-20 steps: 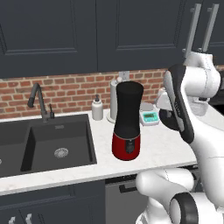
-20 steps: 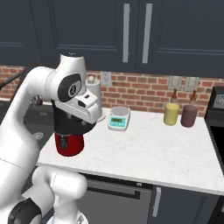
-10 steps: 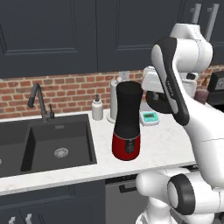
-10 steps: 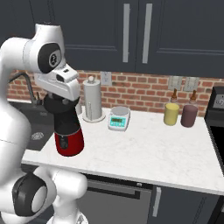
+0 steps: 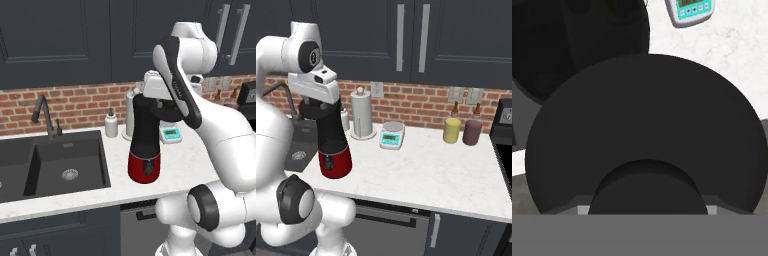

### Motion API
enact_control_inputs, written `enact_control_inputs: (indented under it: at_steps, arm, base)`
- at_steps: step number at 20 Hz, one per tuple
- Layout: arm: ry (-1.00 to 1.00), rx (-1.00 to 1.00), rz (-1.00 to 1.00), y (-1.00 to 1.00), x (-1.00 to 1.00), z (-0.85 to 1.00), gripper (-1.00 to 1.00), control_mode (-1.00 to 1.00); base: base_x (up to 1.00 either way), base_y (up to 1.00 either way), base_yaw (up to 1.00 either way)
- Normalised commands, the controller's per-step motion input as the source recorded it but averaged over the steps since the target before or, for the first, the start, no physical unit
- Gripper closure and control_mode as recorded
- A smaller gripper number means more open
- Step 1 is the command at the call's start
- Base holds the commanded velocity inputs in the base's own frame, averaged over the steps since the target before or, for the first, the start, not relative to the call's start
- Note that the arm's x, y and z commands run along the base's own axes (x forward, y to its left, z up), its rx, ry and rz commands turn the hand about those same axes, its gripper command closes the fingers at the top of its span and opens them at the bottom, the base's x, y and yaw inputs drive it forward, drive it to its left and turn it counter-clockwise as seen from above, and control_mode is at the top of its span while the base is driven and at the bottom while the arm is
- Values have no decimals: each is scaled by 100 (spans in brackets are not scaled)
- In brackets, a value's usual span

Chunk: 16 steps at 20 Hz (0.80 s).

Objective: Close the lid blender by securely placing the lid on top.

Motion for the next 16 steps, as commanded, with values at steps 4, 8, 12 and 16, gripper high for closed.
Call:
enact_control_inputs:
  at_steps: [4,8,12,16]
  arm:
    - [0,0,8,12,36,3,100,-100]
    - [0,0,9,4,37,6,100,-100]
    - [0,0,10,6,39,5,100,-100]
    - [4,0,8,10,44,6,100,-100]
  base:
    - [0,0,0]
    - [0,0,0]
    - [0,0,0]
    - [0,0,0]
